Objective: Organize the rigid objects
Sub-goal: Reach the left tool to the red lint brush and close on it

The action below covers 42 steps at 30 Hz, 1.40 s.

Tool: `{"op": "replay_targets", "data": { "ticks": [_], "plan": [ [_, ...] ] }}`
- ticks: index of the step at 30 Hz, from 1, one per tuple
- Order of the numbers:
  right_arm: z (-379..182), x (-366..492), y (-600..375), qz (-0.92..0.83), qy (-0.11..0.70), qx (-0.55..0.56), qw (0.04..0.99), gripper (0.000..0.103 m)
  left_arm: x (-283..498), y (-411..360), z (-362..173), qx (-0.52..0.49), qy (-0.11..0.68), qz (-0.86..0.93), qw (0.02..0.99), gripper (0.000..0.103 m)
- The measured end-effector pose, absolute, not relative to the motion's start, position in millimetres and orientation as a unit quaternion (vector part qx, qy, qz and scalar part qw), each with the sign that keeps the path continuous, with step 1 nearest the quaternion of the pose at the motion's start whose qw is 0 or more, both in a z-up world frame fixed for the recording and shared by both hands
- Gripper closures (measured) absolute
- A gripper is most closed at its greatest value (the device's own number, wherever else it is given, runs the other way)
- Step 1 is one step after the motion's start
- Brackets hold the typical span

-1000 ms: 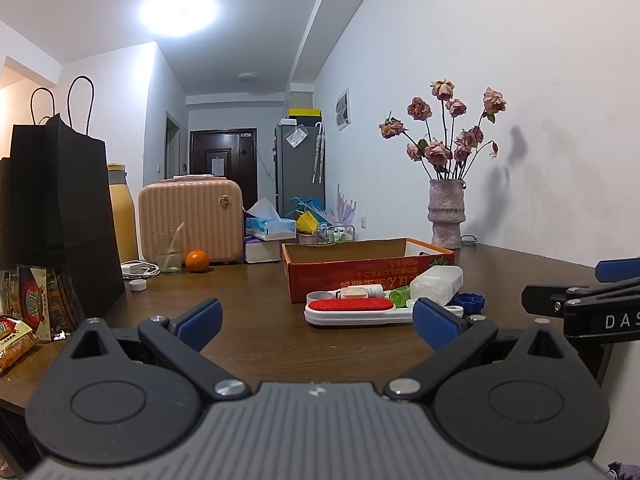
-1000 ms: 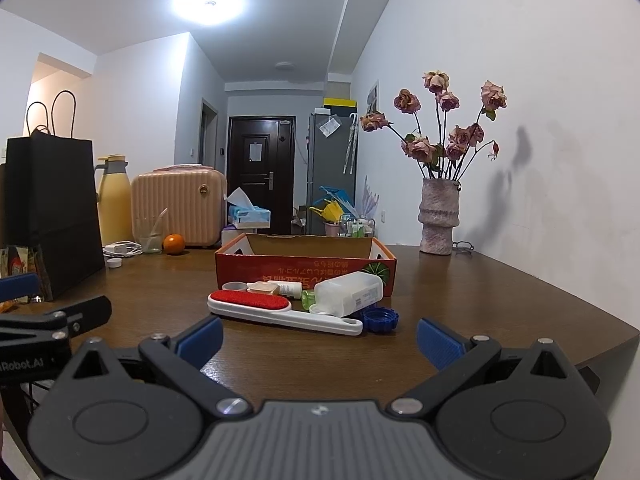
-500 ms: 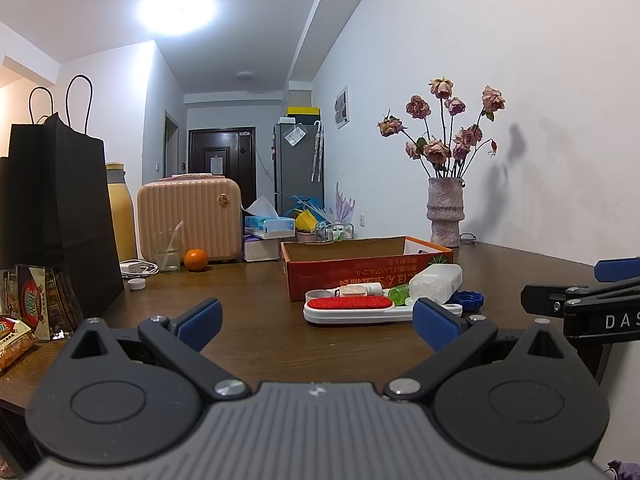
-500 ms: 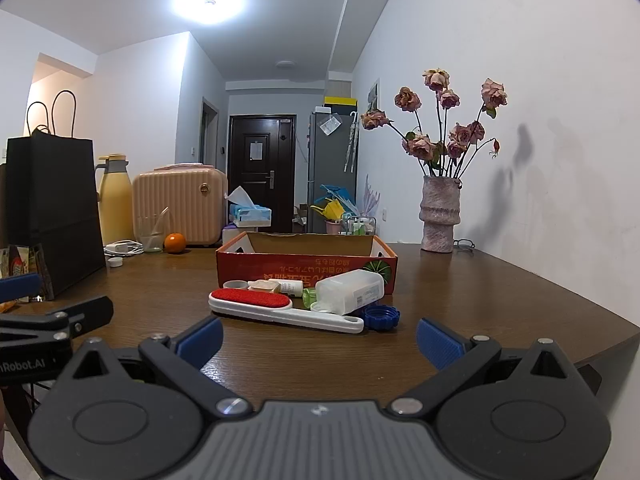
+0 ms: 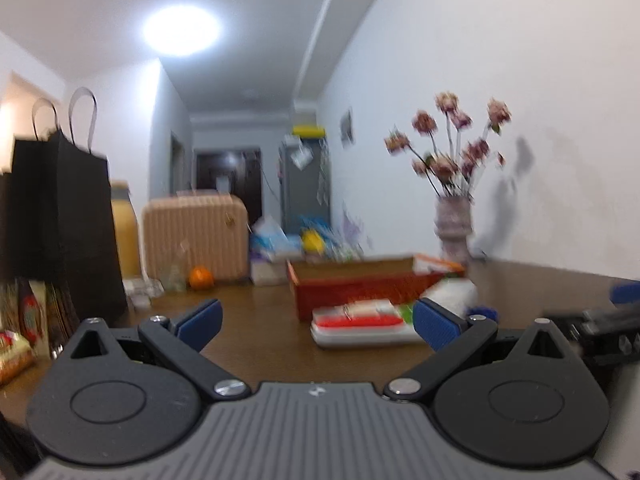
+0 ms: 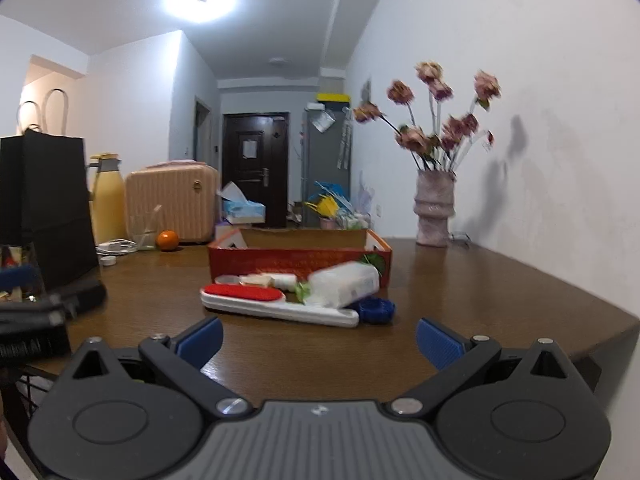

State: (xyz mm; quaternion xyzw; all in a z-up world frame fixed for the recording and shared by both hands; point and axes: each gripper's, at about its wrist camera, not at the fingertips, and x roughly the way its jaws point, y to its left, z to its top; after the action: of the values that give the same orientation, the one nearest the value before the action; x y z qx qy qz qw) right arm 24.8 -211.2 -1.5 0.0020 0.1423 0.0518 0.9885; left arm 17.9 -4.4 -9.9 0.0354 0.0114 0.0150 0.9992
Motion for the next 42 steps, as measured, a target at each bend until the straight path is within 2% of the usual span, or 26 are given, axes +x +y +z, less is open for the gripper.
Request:
{"op": "replay_targets", "data": {
  "ticks": [5, 11, 14, 16, 18, 20, 23, 25, 28, 31, 32, 35, 39, 42],
  "plan": [
    [-26.8, 55.9, -220.7, 0.03, 0.168, 0.011, 0.985, 0.0, 51.1, -14.3, -18.8, 0.09, 0.002, 0.028, 0.996, 0.0],
    [-38.4, 114.0, -240.1, 0.049, 0.165, 0.057, 0.983, 0.0, 117.5, -3.2, -16.4, 0.057, 0.107, -0.005, 0.993, 0.0],
    [-33.1, 147.9, -249.1, 0.071, 0.22, 0.083, 0.969, 0.0, 153.2, 7.0, -10.3, 0.037, 0.141, 0.002, 0.989, 0.0],
    [-27.2, 164.5, -252.3, 0.084, 0.222, 0.083, 0.968, 0.001, 176.0, 13.6, -8.2, 0.028, 0.156, -0.004, 0.987, 0.0],
    [-23.3, 180.6, -253.5, 0.086, 0.226, 0.088, 0.966, 0.011, 200.7, 18.3, -8.3, 0.017, 0.173, -0.022, 0.985, 0.0],
    [-23.2, 196.6, -255.4, 0.077, 0.239, 0.096, 0.963, 0.036, 224.6, 22.1, -10.9, 0.001, 0.199, -0.03, 0.98, 0.0],
    [-29.2, 221.5, -262.3, 0.083, 0.258, 0.127, 0.954, 0.054, 257.4, 29.3, -16.9, -0.032, 0.228, -0.043, 0.972, 0.0],
    [-34.9, 235.8, -267.6, 0.086, 0.269, 0.153, 0.947, 0.058, 274.9, 32.8, -20.9, -0.049, 0.24, -0.046, 0.969, 0.0],
    [-45.0, 253.5, -268.4, 0.079, 0.288, 0.169, 0.939, 0.076, 296.9, 40.0, -27.0, -0.082, 0.266, -0.054, 0.959, 0.004],
    [-52.8, 264.5, -266.6, 0.074, 0.296, 0.183, 0.934, 0.079, 309.0, 41.7, -33.6, -0.098, 0.285, -0.071, 0.951, 0.02],
    [-54.1, 267.1, -265.9, 0.072, 0.299, 0.184, 0.933, 0.08, 311.9, 41.5, -36.4, -0.099, 0.294, -0.075, 0.948, 0.028],
    [-58.4, 272.1, -266.4, 0.072, 0.305, 0.194, 0.93, 0.081, 312.8, 43.6, -43.0, -0.125, 0.301, -0.093, 0.941, 0.04],
    [-57.8, 270.5, -266.8, 0.078, 0.307, 0.192, 0.929, 0.088, 302.9, 40.7, -40.2, -0.123, 0.302, -0.094, 0.941, 0.043],
    [-56.2, 259.6, -267.1, 0.072, 0.307, 0.191, 0.93, 0.088, 283.3, 38.5, -35.1, -0.13, 0.319, -0.093, 0.934, 0.043]
  ]
}}
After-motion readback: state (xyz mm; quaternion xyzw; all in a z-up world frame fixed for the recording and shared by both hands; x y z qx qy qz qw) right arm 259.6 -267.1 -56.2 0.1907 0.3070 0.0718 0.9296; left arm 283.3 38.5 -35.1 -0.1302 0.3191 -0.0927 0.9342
